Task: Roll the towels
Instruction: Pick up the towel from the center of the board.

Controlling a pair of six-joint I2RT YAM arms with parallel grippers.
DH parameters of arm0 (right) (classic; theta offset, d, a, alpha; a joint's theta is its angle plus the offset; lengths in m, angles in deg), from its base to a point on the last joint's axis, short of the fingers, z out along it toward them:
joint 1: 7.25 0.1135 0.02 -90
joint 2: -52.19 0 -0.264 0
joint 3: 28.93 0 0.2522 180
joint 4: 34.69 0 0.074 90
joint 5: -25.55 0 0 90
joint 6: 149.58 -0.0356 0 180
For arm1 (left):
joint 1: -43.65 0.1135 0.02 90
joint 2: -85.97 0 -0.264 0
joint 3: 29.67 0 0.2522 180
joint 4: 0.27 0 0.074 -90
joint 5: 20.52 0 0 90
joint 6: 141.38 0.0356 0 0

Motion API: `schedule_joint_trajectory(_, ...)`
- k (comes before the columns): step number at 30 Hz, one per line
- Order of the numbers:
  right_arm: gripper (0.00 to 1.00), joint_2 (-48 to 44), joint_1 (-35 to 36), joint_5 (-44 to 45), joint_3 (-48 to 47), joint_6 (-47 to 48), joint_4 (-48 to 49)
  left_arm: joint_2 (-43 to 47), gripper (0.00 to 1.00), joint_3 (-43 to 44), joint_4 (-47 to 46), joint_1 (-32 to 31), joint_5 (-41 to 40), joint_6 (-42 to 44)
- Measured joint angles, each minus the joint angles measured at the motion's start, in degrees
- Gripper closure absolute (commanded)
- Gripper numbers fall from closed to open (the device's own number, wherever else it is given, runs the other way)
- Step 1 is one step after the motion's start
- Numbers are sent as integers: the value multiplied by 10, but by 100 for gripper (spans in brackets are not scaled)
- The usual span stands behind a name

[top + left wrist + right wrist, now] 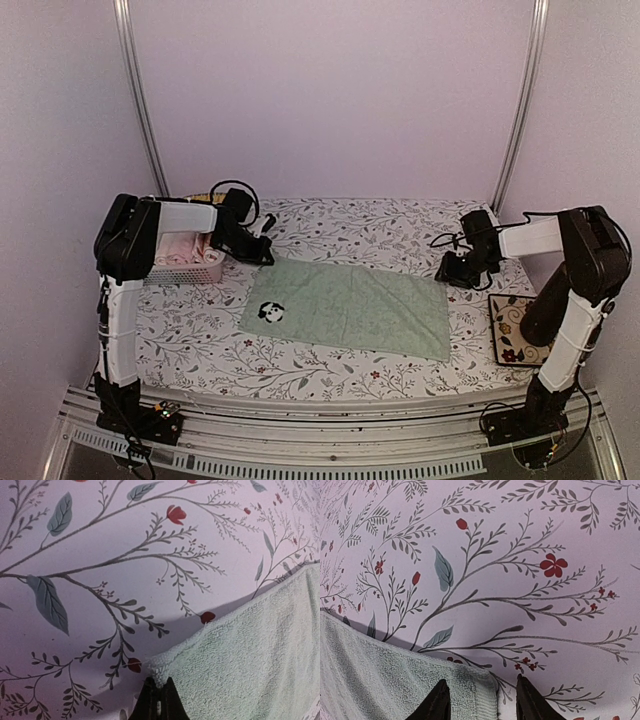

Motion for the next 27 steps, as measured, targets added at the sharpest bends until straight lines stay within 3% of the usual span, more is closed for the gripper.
schedule_joint_trajectory(14,76,22,-9,-33,-10,3,30,0,100,-17,-33,2,11,-7)
schedule_joint_trajectory(27,75,20,-9,-45,-4,13,31,2,100,-21,-42,2,11,-13)
